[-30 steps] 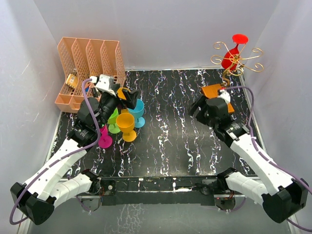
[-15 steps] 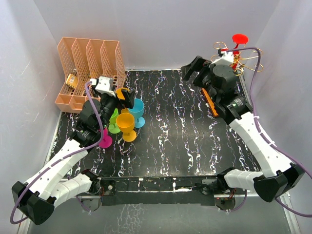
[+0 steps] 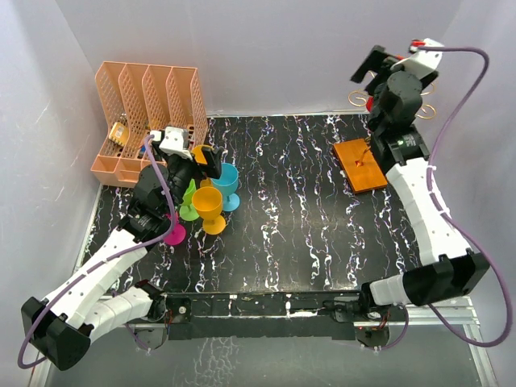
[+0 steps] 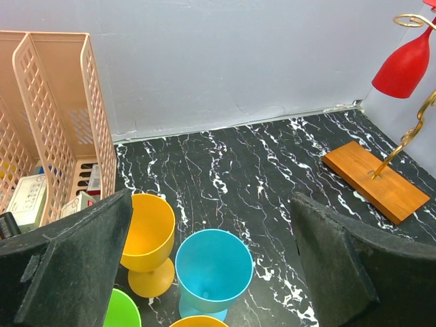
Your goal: Take the wine glass off the wine glass rack
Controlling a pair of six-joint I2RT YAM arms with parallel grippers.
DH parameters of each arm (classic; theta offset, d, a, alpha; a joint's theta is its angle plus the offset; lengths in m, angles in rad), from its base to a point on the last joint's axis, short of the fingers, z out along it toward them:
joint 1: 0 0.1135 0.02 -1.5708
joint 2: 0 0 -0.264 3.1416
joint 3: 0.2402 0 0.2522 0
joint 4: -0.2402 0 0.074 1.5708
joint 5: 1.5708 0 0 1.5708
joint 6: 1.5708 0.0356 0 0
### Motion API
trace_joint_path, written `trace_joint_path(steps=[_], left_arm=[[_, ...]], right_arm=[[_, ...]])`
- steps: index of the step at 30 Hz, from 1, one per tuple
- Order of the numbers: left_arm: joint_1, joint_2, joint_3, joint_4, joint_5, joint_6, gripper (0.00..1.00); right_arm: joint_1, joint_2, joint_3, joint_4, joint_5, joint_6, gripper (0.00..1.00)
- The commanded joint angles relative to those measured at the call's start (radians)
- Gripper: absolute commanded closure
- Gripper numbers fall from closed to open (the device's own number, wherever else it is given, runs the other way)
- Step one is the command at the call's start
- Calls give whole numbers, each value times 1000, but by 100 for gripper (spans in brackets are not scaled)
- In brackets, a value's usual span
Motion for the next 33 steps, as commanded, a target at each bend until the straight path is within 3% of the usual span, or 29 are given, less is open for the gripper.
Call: trace_joint_path(steps=[1,9,14,25,33], left_arm=[[6,-7,-7,37,-10,19,3],[6,6,-7,38,-2,9,3],[5,10,-10,42,4,8,3],[5,-11,-13,49,6,4,3],[6,-9,-11,47,10,-1,3]], right_arm=[[-158,57,83,49,-70,52,0],[-381,223,235,-144,-360,346,1],[-495,284,281,-217,-525,541,12],[-535,434,393,-244,-662,648,24],[-533,473,487,-273,-667,683,29]])
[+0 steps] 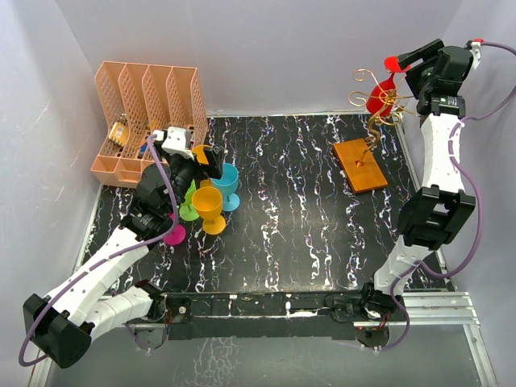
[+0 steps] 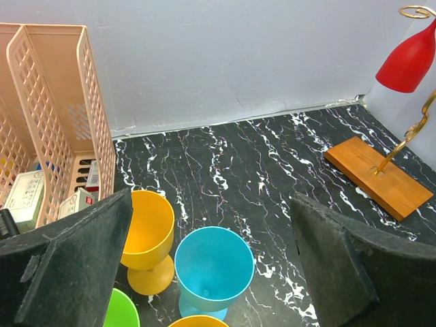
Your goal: Take the wine glass off the wine glass rack
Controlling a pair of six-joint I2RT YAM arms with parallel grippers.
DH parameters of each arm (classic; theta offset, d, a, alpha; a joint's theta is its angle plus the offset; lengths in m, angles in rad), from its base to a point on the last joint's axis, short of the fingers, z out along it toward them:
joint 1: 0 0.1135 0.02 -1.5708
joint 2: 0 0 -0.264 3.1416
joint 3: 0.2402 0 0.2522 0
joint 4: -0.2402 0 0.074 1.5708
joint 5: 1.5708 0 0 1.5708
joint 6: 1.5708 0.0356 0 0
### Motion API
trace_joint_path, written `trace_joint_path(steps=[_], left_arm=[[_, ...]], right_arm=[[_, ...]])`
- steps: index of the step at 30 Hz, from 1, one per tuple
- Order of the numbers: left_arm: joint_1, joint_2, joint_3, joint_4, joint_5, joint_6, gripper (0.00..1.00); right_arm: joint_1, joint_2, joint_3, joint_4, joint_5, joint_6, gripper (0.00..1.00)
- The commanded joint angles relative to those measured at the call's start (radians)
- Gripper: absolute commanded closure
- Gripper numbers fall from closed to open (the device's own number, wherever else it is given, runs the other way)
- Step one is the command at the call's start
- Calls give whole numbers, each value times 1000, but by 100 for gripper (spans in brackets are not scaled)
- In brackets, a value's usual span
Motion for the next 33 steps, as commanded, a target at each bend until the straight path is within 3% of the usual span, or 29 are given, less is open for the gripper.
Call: trace_joint_path(steps=[1,10,17,33], left_arm=[[4,-24,-2,41,8,-2,3],[5,-22,-2,39,4,-6,3],[5,-21,0,37,2,-6,3],[5,-28,0,36,-8,-6,3]], right_arm=[[2,-3,90,1,-27,57,30],[19,-1,83,-34,60,193,48],[34,33,122,-67,115,240,54],[51,48,90,-79,184,283,55]])
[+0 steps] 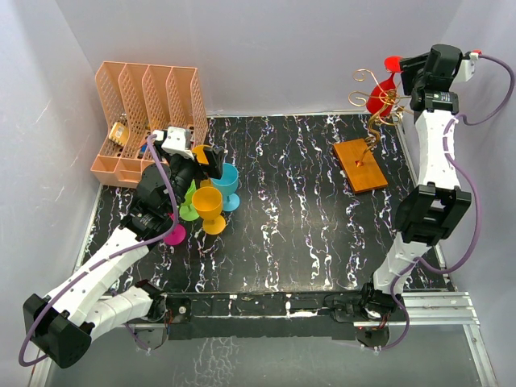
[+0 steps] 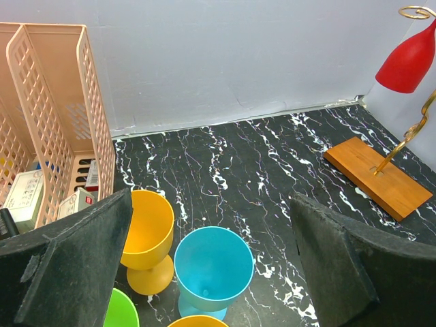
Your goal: Take the wine glass off the wine glass rack
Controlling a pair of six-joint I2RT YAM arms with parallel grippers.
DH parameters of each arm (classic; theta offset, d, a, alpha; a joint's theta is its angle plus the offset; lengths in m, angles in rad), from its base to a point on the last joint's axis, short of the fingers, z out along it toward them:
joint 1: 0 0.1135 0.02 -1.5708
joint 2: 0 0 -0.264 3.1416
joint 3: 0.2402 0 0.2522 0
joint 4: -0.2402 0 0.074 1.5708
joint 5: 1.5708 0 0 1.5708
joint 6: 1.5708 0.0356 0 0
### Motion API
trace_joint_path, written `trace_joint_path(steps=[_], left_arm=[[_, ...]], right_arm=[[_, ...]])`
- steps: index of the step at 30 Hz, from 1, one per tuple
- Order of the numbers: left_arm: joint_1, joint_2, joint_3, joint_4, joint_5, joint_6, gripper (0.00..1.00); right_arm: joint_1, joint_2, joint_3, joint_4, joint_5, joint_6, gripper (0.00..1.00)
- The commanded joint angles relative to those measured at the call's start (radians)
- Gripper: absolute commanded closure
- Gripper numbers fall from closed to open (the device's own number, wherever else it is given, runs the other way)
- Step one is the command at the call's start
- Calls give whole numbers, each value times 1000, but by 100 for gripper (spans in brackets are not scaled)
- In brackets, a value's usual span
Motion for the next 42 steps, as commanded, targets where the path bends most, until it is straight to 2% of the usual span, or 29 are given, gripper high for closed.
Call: trace_joint_path(steps=[1,10,22,25,29,38,42], left_arm=[[5,-27,0,36,-7,-3,3],[5,-30,-1,36,-7,-4,3],[5,-35,1,37,-7,-5,3],[5,-37,0,36,-8,-5,3],[6,-37,-1,37,-9,-5,3],[6,-40,0,36,-10,-4,3],[4,-43,0,36,-11,-4,3]], right_arm=[[9,15,26,20,38,24,55],[18,53,74,-9,76,23,55],[30,109,146,-39,150,41,62],[38,115,151,-32,167,38,67],[42,143,194,-49,162,40,69],[59,141,239,-47,199,8,92],[59,139,239,-42,202,-2,92]])
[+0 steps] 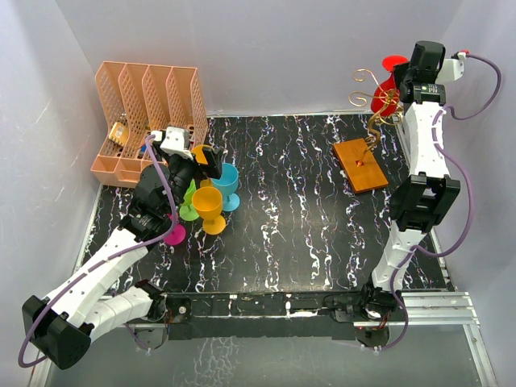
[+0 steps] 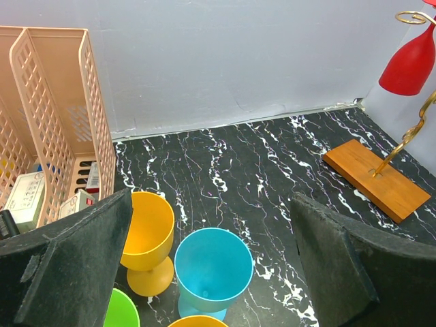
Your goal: Take the wine glass off the wine glass rack
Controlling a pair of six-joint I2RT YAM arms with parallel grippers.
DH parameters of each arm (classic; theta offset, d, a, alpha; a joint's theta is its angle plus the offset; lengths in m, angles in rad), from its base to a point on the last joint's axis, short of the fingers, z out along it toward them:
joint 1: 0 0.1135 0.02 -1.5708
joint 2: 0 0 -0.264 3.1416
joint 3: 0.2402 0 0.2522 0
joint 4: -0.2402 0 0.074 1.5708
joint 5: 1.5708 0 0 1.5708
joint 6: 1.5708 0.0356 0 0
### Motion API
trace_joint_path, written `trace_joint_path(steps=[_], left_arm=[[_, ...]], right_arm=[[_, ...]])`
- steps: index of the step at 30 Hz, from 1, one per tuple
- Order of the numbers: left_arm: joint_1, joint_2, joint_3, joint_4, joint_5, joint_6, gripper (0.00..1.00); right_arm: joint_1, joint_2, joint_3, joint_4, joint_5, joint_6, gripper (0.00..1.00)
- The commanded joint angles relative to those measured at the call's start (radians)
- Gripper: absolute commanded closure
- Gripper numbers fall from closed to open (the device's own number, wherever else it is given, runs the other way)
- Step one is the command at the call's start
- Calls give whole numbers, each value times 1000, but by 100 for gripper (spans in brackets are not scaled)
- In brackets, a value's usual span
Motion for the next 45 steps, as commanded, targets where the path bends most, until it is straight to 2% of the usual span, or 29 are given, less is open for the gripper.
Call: trace_joint_path(steps=[1,13,21,38,41,45], left_arm=[[5,-32,0,36,-11,-4,3],[5,-38,2,36,-9,-4,3],[5,-40,2,35,-9,-4,3],[5,-42,4,32,-6,-7,3],[5,-43,4,32,-6,-7,3],[5,-42,5,32,-4,-8,3]], right_arm=[[6,-7,69,66,36,-33,92],[8,-14,90,86,52,-86,92],[8,-44,37,179,-33,-32,92],[-1,-185,-130,186,4,-12,92],[-1,-207,-161,186,-21,-3,92],[-1,-240,-234,235,-128,23,92]])
